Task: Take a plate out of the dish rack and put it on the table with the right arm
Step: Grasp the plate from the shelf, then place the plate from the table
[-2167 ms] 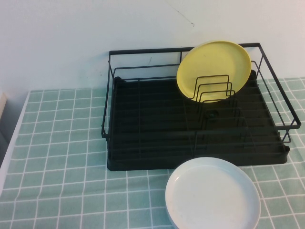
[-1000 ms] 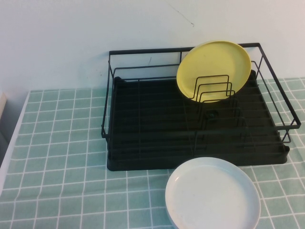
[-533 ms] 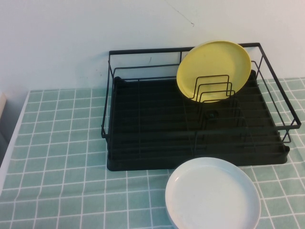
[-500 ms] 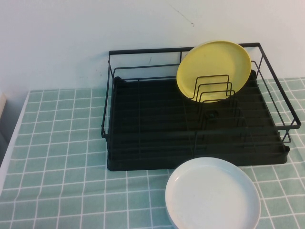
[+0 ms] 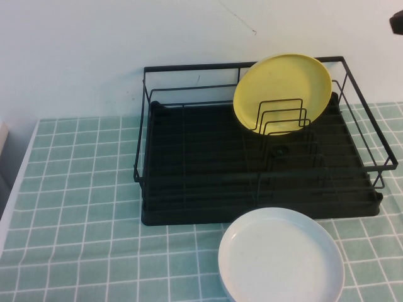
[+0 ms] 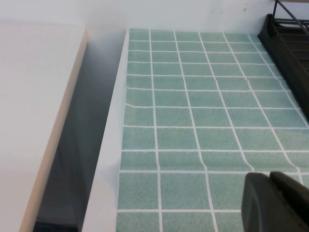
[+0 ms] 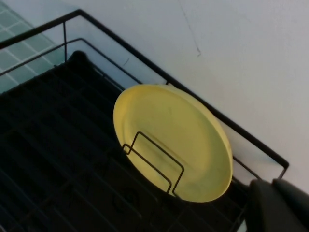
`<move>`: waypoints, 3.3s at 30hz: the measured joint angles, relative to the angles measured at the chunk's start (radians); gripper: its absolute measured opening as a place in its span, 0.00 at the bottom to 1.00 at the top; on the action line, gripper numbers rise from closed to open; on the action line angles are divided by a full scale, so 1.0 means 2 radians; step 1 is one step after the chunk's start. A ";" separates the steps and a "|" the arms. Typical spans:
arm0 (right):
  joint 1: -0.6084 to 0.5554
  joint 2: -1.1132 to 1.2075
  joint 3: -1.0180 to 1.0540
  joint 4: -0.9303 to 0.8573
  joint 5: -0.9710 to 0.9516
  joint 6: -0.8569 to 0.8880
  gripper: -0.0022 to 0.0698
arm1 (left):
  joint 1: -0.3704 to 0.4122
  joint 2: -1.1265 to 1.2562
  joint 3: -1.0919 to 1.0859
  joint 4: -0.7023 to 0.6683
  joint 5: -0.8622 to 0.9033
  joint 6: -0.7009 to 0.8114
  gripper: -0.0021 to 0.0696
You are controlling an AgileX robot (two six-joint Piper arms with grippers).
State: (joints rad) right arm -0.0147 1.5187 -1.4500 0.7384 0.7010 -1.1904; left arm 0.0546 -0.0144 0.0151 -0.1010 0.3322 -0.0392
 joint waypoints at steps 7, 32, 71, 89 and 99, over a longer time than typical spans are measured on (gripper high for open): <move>0.000 0.087 -0.058 0.007 0.039 -0.090 0.04 | 0.000 0.000 0.000 0.000 0.000 0.000 0.02; 0.086 0.277 -0.114 0.027 -0.195 -0.185 0.70 | 0.000 0.000 0.000 0.000 0.000 0.000 0.02; 0.086 0.166 -0.182 0.080 -0.115 -0.140 0.07 | 0.000 0.000 0.000 0.000 0.000 0.000 0.02; 0.086 0.031 -0.186 -0.214 0.256 0.322 0.07 | 0.000 0.000 0.000 0.000 0.000 0.000 0.02; 0.086 0.006 -0.062 -0.237 0.267 0.381 0.07 | 0.000 0.000 0.000 0.000 0.000 0.000 0.02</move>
State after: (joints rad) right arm 0.1572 1.5308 -1.5733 0.2649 1.2348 -0.4292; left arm 0.0546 -0.0144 0.0151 -0.1010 0.3322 -0.0392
